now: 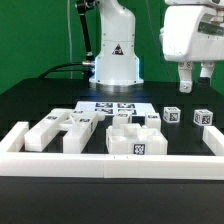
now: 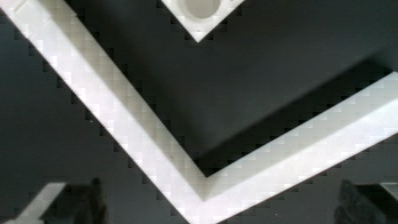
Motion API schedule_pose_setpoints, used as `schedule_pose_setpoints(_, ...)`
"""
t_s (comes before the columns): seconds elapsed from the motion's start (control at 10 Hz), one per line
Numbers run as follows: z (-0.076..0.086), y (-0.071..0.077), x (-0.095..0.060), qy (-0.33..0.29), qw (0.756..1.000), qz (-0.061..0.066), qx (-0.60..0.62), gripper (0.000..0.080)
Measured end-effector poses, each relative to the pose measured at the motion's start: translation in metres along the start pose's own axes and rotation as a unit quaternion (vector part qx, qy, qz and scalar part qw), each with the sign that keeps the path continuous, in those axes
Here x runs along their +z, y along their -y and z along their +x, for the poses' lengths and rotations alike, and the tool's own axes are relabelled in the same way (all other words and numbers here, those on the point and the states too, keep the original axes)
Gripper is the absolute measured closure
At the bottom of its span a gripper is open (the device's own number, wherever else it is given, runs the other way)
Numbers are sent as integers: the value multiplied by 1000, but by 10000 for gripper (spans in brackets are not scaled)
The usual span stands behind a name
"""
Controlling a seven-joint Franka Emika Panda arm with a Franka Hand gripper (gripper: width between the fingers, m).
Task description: Assemble chair
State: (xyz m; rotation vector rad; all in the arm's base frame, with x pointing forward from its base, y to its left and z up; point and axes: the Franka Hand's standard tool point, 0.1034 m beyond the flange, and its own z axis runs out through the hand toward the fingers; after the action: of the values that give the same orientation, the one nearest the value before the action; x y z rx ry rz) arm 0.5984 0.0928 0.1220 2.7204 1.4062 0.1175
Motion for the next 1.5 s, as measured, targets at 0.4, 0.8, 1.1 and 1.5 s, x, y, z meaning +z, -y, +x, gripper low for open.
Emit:
schedule_pose_setpoints(0.4, 1, -1, 0, -1, 1000, -5, 0, 150)
schedule_pose_setpoints(0.8, -10, -2, 4, 4, 999, -1, 45, 150)
schedule_pose_setpoints(1.1, -15, 3, 11, 9, 989, 14, 149, 150)
schedule_pose_setpoints(1.5, -11, 8, 11, 6, 954, 26, 299, 150)
